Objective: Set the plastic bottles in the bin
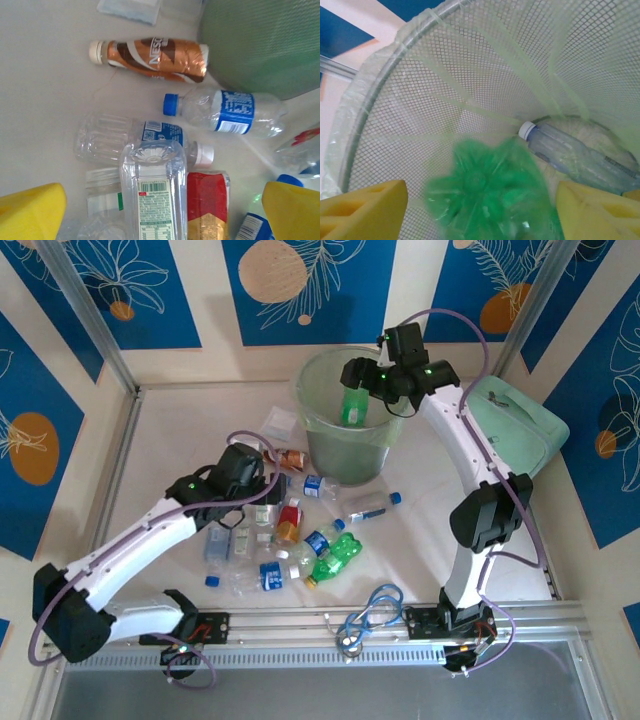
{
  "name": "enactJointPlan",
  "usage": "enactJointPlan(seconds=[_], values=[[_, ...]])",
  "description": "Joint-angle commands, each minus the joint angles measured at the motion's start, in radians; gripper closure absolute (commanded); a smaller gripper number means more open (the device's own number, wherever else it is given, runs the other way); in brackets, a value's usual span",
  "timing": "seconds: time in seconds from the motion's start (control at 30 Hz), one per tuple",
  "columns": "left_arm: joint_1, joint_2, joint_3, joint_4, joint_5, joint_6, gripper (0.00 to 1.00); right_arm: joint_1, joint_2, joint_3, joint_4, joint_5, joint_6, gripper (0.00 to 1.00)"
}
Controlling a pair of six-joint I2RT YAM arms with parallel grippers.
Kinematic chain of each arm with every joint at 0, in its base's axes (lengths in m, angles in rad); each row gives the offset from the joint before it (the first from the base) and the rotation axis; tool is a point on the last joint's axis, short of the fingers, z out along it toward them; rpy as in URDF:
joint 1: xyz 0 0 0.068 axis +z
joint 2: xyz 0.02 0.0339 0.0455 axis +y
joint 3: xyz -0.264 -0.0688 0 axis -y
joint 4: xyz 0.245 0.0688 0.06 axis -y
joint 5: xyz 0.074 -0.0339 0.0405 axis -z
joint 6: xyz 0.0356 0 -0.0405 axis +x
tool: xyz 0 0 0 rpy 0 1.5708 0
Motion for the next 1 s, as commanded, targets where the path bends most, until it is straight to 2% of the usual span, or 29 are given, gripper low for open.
enactJointPlan(seconds=[0.0,0.17,0.27,0.67,0.97], values=[[0.019,0.042,0.025,-0.001,0.021,0.029,0.0,0.02,0.005,0.073,-0.059,0.058,-0.04,0.2],[0.033,0.093,0.014,0.021,0.03,0.031,0.0,0.053,-0.041,0.11,-0.076,0.085,-0.063,0.2],[0.041,0.112,0.006,0.044,0.039,0.034,0.04,0.083,-0.101,0.091,-0.067,0.082,-0.075,0.2],[0.046,0.202,0.011,0.074,0.091,0.042,0.16,0.266,-0.428,-0.265,0.095,0.034,-0.097,0.2],[0.045,0.262,0.006,0.065,0.054,0.047,0.19,0.303,-0.486,-0.373,0.117,0.04,-0.065,0.2]])
